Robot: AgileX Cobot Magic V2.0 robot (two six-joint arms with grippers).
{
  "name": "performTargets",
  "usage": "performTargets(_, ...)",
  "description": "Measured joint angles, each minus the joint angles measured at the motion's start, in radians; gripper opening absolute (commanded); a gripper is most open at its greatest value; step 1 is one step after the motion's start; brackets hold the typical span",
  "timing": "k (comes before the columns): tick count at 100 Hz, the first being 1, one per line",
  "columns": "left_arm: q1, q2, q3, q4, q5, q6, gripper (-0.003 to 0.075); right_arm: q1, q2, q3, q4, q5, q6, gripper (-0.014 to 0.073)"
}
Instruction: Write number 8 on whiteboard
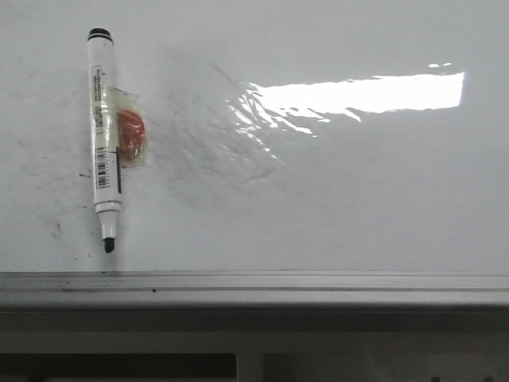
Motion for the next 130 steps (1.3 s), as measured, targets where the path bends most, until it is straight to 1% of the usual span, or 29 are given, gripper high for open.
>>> performTargets(12, 0.016, 0.000, 0.000, 0.000, 0.000, 0.000, -0.0020, 0.000, 0.000, 0.000, 0.000, 0.000, 0.000, -0.0064)
performTargets(114, 0.016, 0.000, 0.000, 0.000, 0.000, 0.000, -0.0020, 0.000, 0.000, 0.000, 0.000, 0.000, 0.000, -0.0064)
performTargets(130, 0.016, 0.000, 0.000, 0.039, -0.002, 0.000, -0.0020, 0.000, 0.000, 0.000, 0.000, 0.000, 0.000, -0.0064)
